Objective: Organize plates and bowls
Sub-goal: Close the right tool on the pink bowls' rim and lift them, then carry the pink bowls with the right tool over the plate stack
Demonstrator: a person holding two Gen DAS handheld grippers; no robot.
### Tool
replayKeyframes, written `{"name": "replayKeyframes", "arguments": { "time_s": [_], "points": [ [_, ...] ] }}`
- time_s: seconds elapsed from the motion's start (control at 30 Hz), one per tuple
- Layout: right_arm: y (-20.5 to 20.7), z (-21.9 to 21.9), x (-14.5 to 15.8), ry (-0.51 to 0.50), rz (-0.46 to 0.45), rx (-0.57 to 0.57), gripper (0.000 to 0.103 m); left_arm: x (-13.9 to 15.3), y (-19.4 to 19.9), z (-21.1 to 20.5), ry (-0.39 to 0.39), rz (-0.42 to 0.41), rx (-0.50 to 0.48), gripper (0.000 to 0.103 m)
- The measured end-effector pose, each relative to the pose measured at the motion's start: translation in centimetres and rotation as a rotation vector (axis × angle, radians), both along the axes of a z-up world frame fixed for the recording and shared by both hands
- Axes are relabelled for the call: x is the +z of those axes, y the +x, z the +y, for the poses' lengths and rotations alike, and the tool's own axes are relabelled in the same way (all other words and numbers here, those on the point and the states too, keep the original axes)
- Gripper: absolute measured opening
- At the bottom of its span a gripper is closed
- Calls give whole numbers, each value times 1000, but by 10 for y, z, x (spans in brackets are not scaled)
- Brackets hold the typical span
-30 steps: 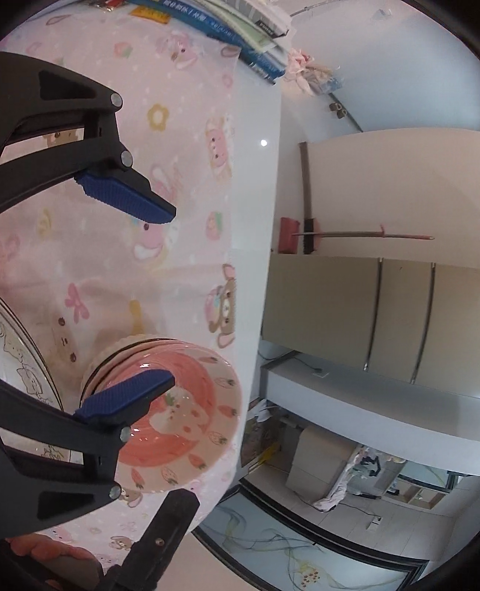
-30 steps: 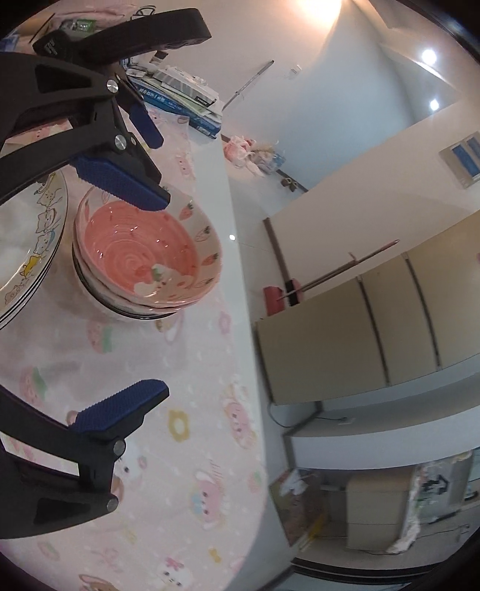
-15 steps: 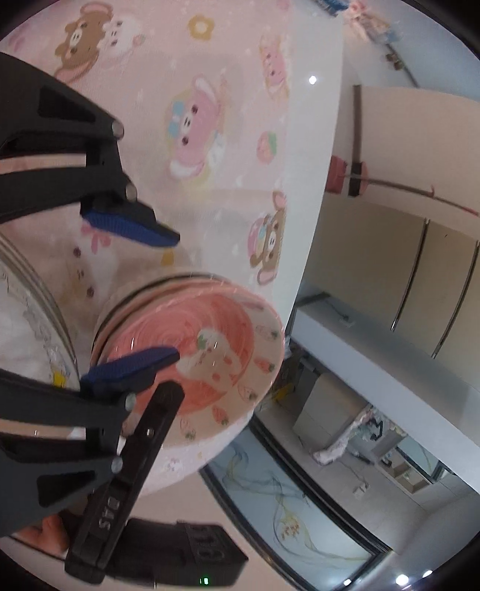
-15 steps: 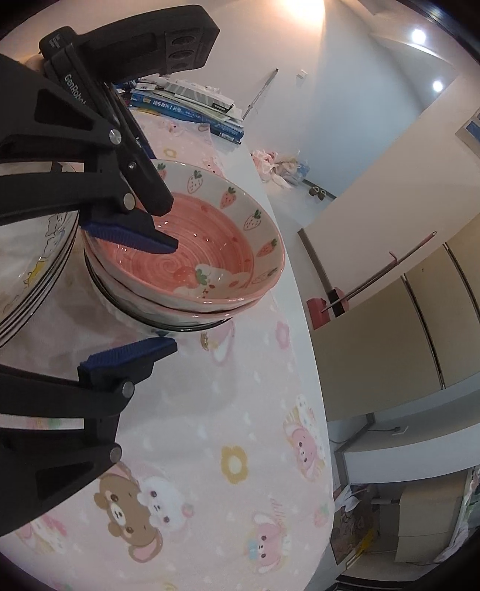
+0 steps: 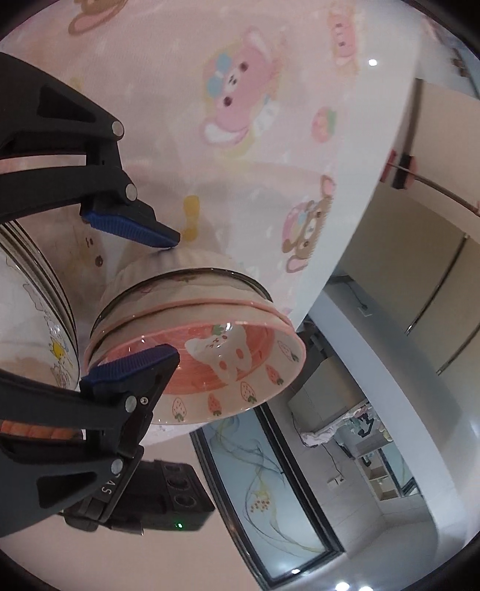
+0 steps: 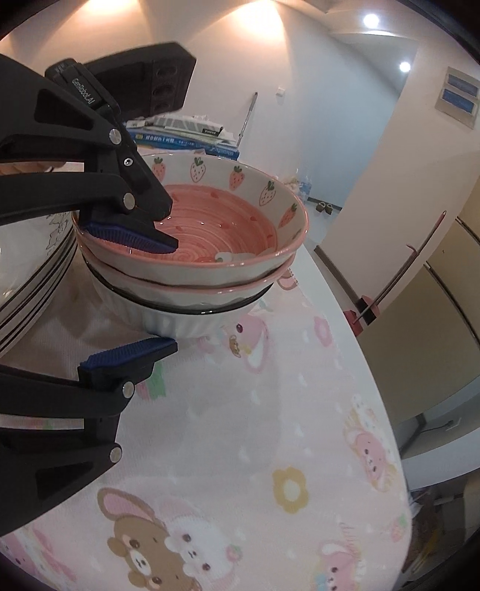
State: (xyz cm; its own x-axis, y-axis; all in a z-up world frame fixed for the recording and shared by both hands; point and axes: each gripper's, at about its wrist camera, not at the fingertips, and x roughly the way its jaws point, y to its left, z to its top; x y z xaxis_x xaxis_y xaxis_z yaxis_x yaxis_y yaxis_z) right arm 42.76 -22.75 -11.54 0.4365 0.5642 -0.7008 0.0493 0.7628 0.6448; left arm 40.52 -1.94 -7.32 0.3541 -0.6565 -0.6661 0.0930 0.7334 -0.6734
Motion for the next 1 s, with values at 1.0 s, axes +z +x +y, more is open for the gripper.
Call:
{"name": "replayKeyframes", "arguments": {
  "time_s": [1.0],
  "points": [
    [-3, -2, -13, 105, 34, -43, 45, -28, -7, 27, -114, 181, 107, 39]
  ]
}}
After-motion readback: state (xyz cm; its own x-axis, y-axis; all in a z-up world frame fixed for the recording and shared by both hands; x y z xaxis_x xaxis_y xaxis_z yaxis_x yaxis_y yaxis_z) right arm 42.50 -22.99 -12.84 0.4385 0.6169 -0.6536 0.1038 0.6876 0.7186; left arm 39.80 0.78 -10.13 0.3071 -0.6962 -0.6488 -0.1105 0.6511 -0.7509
